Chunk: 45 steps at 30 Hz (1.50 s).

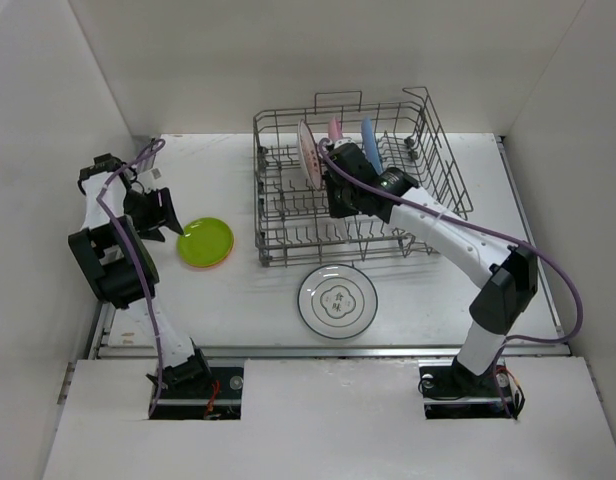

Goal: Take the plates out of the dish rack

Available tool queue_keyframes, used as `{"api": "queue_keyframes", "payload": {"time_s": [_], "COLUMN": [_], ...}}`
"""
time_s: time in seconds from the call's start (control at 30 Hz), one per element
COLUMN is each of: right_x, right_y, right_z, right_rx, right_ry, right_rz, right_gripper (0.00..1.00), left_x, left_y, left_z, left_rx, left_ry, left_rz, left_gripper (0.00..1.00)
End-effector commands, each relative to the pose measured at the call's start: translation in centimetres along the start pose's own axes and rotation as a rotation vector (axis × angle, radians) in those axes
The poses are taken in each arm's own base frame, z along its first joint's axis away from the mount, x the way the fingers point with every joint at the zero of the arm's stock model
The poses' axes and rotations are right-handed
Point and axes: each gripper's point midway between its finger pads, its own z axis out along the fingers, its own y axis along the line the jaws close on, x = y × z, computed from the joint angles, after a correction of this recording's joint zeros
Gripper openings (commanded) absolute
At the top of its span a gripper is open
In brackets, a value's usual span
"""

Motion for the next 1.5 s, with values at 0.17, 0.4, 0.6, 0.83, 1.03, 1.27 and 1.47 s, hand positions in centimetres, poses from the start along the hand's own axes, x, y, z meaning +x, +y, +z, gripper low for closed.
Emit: {"api": "queue_keyframes", "payload": {"time_s": [0.17, 0.4, 0.6, 0.83, 1.03, 1.27, 1.47], "right_x": [-13.6, -12.7, -12.2, -12.4, -12.2, -13.2, -13.8], "right_y": [-1.4, -2.2, -2.7, -0.6, 0.0, -1.4, -1.9], "right_z": [-14.1, -13.0, -8.6, -5.4, -4.4, -6.1, -6.5], "right_rx": [0.007, 0.056, 0.141, 0.097, 0.079, 0.021, -0.088], "right_ry": [-0.517, -0.514, -0.505, -0.474, -0.463, -0.492, -0.490], "right_rz": [0.086, 0.089, 0.052, 0.057, 0.093, 0.245, 0.379], "right_gripper": [0.00, 0.00, 0.00, 0.00, 0.00, 0.00, 0.00], "left_x": [-0.6, -1.3, -1.0, 0.1, -0.2, -0.7, 0.0], "left_y": [-2.4, -5.7, -13.7, -22.2, -22.0, -19.9, -20.3], "left_z": [-4.8, -5.6, -7.1, -6.5, -1.3, 1.2, 2.3], "left_rx": [0.016, 0.055, 0.090, 0.153, -0.057, -0.188, -0.155], "left_ry": [-0.100, -0.104, -0.124, -0.017, 0.077, 0.117, 0.150], "left_rz": [0.073, 0.141, 0.371, 0.548, 0.587, 0.531, 0.544], "left_gripper": [0.55, 0.60, 0.72, 0.77, 0.77, 0.61, 0.28]}}
